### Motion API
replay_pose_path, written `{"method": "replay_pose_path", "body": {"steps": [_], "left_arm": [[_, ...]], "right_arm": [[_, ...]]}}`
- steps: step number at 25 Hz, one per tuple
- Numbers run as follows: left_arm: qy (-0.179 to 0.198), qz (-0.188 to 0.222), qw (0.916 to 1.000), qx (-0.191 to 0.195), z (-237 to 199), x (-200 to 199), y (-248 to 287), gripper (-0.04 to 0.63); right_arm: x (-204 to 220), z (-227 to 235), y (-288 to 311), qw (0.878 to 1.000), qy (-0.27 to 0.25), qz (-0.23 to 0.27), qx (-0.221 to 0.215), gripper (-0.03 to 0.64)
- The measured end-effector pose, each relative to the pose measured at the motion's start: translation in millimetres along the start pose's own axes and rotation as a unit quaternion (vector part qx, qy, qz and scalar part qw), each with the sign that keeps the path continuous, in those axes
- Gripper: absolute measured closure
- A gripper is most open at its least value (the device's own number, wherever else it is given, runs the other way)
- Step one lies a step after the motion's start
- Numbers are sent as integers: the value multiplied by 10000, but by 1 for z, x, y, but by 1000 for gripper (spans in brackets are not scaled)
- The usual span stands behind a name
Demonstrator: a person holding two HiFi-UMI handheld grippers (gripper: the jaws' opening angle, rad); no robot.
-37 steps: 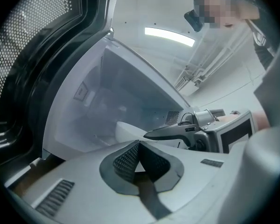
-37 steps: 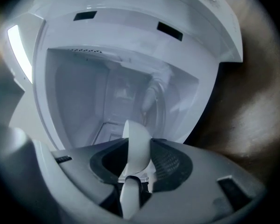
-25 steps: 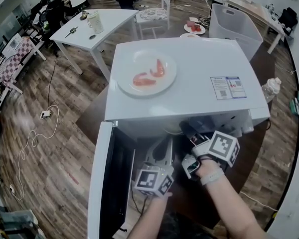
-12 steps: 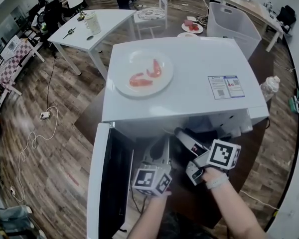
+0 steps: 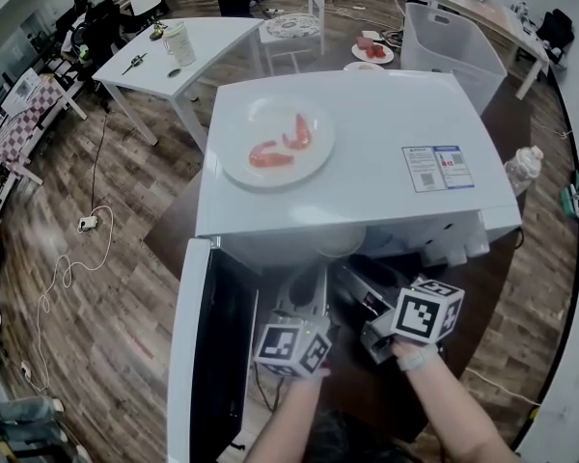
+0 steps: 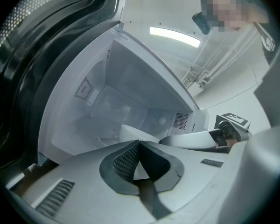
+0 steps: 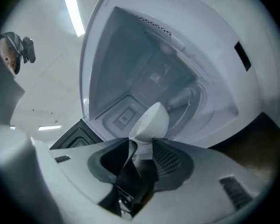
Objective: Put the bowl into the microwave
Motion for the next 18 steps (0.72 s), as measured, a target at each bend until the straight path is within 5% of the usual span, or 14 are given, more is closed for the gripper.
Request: {"method": "replay_pose_path", "body": {"steps": [8,18], "left_arm": [[-45,-43,10000,45,0,-1,5,583],[-122,-90,9998,113,-1,-2,10,583]], "right_arm": [[-2,-1,6,9996,120,246,-47,586],[-7,4,11,9982,419,428,-49,585]]}}
Point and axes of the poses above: the fingertips, and each gripper's own axes: y forward along the fingers, z to its right, x out of its underside, the point moved 4 cm from there along -y, backward along the fingers, and after that the axes turned 7 degrees about y, right-handed, at the moved point
